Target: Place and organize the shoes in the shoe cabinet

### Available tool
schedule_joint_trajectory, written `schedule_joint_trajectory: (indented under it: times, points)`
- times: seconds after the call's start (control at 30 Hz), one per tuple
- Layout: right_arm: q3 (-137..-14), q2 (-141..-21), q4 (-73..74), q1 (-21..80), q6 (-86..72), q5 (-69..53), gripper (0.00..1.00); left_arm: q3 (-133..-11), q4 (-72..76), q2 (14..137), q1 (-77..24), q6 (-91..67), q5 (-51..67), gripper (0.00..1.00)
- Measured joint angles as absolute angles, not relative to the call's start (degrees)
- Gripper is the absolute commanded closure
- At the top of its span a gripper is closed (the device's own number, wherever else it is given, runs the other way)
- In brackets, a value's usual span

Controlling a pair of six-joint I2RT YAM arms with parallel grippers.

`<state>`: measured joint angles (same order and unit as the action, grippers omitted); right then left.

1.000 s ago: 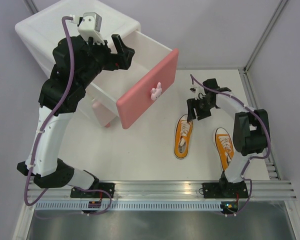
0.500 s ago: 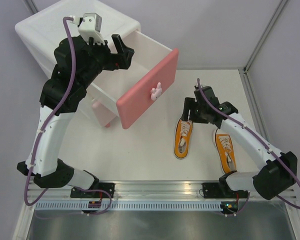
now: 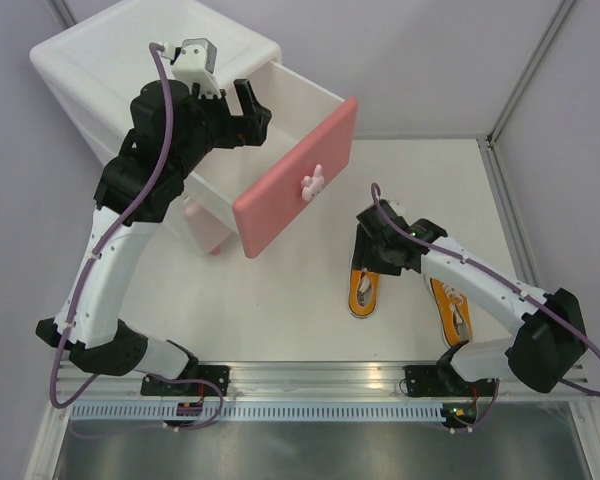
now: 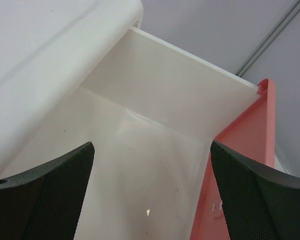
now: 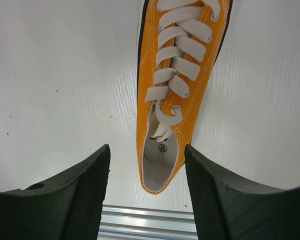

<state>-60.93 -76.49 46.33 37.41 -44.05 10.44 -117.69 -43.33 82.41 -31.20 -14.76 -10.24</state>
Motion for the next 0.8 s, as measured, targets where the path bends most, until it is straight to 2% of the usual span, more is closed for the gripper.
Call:
schedule_joint_trajectory:
  times: [0.4,0.8]
  points:
    - [-56.6,-81.9,44.1,42.6,-50.1,10.0,0.46,-117.7,-43.2,82.0,-31.2,-14.9,-10.3,0.0]
    - [-55.6,-90.9,39.4,42.5,-49.9,4.2,0.7,-117.7,-43.2,80.9,-31.2,-14.9,-10.3,0.0]
